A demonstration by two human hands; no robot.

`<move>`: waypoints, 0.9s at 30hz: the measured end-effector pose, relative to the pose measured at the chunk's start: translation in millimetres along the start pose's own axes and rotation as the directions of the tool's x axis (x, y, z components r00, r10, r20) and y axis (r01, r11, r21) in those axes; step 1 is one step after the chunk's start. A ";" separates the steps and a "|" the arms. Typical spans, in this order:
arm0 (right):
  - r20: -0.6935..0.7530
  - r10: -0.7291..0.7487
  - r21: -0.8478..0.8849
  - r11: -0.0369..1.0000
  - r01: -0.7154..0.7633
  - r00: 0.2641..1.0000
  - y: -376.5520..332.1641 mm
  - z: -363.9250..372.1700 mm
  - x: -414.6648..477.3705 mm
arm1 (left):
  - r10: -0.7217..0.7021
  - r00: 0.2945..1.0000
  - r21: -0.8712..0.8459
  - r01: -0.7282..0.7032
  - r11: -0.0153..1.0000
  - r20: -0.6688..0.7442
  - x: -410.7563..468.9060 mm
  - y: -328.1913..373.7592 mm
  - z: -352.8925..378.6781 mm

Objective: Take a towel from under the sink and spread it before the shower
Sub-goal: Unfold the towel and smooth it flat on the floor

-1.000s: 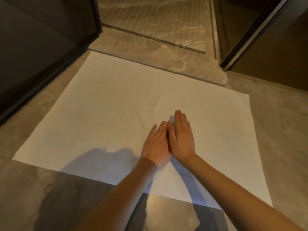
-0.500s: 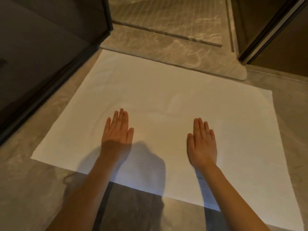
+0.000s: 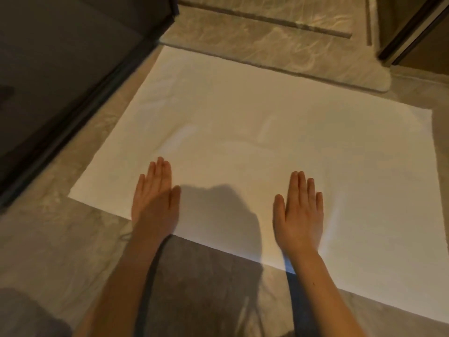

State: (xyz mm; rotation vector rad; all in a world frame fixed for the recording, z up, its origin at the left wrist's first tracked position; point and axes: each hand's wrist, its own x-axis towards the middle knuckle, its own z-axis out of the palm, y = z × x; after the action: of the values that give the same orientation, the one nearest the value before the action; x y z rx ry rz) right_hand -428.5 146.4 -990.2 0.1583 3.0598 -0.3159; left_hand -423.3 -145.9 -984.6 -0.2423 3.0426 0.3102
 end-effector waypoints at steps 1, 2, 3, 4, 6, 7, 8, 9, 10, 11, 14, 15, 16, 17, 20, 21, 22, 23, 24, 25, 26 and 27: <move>-0.003 0.004 0.008 1.000 -0.004 1.000 -0.2 -0.6 -0.4 | -0.085 0.996 -0.008 0.085 0.996 0.009 4.5 -13.0 -6.4; -0.003 0.008 0.012 1.000 -0.008 1.000 -1.8 -1.6 -1.0 | -0.133 0.991 -0.019 0.133 0.991 -0.003 8.2 -16.2 -10.2; -0.002 0.013 0.006 1.000 -0.013 1.000 -3.5 -2.3 -0.8 | -0.128 0.991 -0.034 0.126 0.991 -0.042 9.5 -8.0 -11.7; -0.005 0.018 0.005 1.000 -0.018 1.000 -5.4 -2.1 1.1 | -0.057 0.995 -0.045 0.053 0.998 -0.082 8.6 9.3 -11.3; -0.023 0.023 0.049 0.999 -0.022 0.999 -10.4 -3.4 12.4 | 0.215 0.969 -0.057 -0.223 0.973 -0.121 6.1 62.9 0.0; -0.031 0.017 0.078 0.997 -0.014 0.999 -13.9 -4.8 21.3 | 0.340 0.933 -0.071 -0.350 0.934 -0.118 7.6 92.5 7.5; -0.038 0.001 0.090 0.996 0.003 0.999 -17.4 -6.1 31.3 | 0.421 0.901 -0.096 -0.431 0.897 -0.108 12.3 119.8 13.8; -0.048 -0.021 0.082 0.996 0.025 0.999 -20.6 -7.5 41.6 | 0.464 0.881 -0.105 -0.472 0.875 -0.095 19.4 142.2 19.2; -0.058 -0.039 0.064 0.997 0.043 0.998 -22.7 -9.2 53.1 | 0.483 0.873 -0.088 -0.487 0.869 -0.065 29.2 158.6 23.1; -0.066 -0.044 0.049 0.998 0.047 0.997 -22.8 -11.2 65.4 | 0.487 0.873 -0.045 -0.487 0.872 -0.024 41.0 168.8 26.8; -0.052 -0.026 0.041 0.999 0.029 0.998 -16.9 -13.9 93.2 | 0.547 0.836 0.036 -0.549 0.835 0.040 73.2 175.4 33.7; -0.040 -0.036 0.038 0.999 0.038 0.999 -14.9 -12.9 97.6 | 0.578 0.815 0.047 -0.580 0.813 0.044 79.7 172.9 33.9; -0.028 -0.046 0.035 0.998 0.047 0.999 -13.9 -12.0 100.3 | 0.596 0.801 0.036 -0.598 0.801 0.050 85.1 168.4 32.9; -0.018 -0.051 0.030 0.998 0.051 0.999 -13.9 -11.1 100.9 | 0.588 0.807 0.010 -0.590 0.808 0.049 90.3 161.4 31.3; -0.018 -0.064 0.031 0.997 0.065 0.998 -12.6 -8.8 98.8 | 0.422 0.903 -0.030 -0.426 0.904 -0.078 101.5 128.1 27.2; -0.020 -0.070 0.039 0.997 0.071 0.997 -9.7 -8.9 97.6 | 0.374 0.921 -0.031 -0.379 0.925 -0.106 104.5 116.9 25.1; -0.021 -0.068 0.047 0.997 0.069 0.997 -4.6 -9.3 95.6 | 0.352 0.929 -0.021 -0.356 0.934 -0.113 106.8 108.5 23.4; -0.025 -0.053 0.054 0.997 0.055 0.998 3.9 -10.1 91.3 | 0.348 0.931 -0.011 -0.351 0.936 -0.108 107.8 103.5 22.9; -0.036 -0.026 0.059 0.998 0.028 0.999 15.4 -11.2 84.7 | 0.351 0.931 -0.005 -0.353 0.935 -0.096 108.0 102.7 23.6; -0.048 0.010 0.058 0.998 -0.008 0.999 28.1 -12.6 76.3 | 0.354 0.931 0.002 -0.356 0.935 -0.084 107.7 103.6 24.7; -0.056 0.051 0.052 0.997 -0.048 0.997 40.4 -14.3 67.6 | 0.352 0.933 0.006 -0.353 0.936 -0.075 108.1 105.2 25.9; -0.056 0.090 0.043 0.995 -0.087 0.994 50.8 -16.2 59.7 | 0.346 0.936 0.015 -0.346 0.938 -0.069 109.4 106.4 27.1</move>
State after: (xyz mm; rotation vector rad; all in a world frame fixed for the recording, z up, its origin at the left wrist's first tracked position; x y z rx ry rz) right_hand -483.1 205.0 -988.9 0.3093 3.0923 -0.3750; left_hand -546.9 -53.8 -1000.0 0.2960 3.1441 0.3228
